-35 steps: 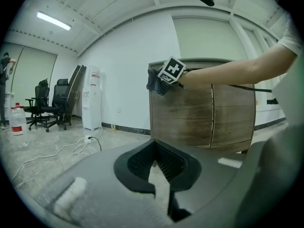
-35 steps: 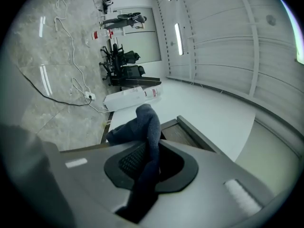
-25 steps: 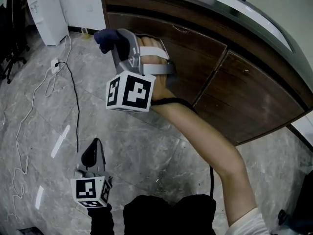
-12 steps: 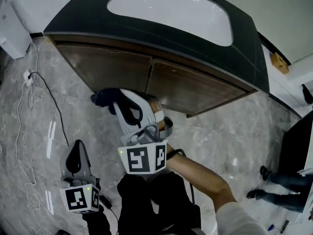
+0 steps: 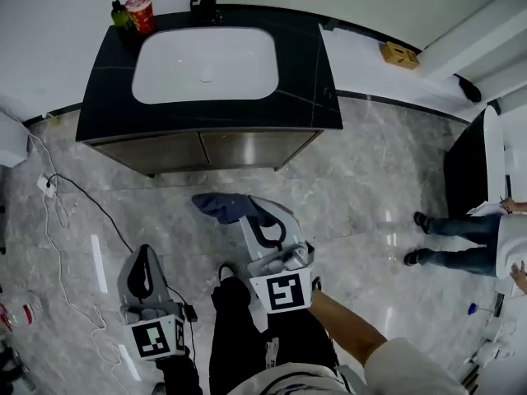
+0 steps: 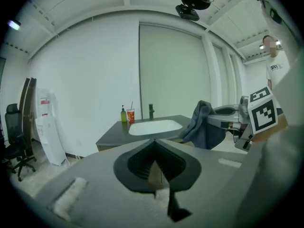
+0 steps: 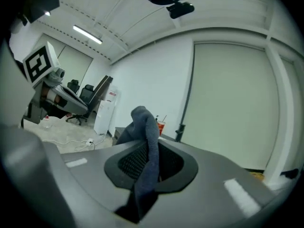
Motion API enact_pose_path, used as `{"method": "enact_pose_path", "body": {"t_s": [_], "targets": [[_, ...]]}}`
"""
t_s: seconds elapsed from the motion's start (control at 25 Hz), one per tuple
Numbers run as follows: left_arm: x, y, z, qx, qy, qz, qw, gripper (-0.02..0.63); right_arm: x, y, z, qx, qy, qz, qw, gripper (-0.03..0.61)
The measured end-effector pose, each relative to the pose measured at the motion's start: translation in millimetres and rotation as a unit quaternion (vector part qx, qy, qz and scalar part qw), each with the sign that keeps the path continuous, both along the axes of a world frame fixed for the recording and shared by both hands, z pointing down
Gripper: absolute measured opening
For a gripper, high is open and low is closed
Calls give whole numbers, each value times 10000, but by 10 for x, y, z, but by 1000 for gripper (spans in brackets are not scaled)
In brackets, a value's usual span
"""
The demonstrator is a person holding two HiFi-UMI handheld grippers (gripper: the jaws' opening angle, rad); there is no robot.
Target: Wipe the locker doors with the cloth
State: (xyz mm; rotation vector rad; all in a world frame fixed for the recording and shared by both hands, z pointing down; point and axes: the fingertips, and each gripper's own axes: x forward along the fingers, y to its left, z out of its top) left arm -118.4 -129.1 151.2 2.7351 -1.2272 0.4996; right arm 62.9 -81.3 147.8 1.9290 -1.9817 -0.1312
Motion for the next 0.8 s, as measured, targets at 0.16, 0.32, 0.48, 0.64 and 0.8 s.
{"method": "enact_pose_path", "body": {"t_s": [0.16,0.32,0.48,0.64,0.8], "targets": [[95,151,-672,53,33,299,9995,3,240,405,-681,116,-307,598,9977,51],[82,325,-1233,88,102,370,9992,3,385,796,-1235,371,-700,1120,9906,51],[145,588,-1714,228,294,447,9983,3,445,1175,-1712,580,-791,1332,9862,51],[281,1017,-2102,415,446,667,9959,3,465,1687,-2059,702,-974,1525,9810,51],[391,1567,-2356,472,549,807,9941,3,392,2194,-2364,730,-932,1488,9818,51]]}}
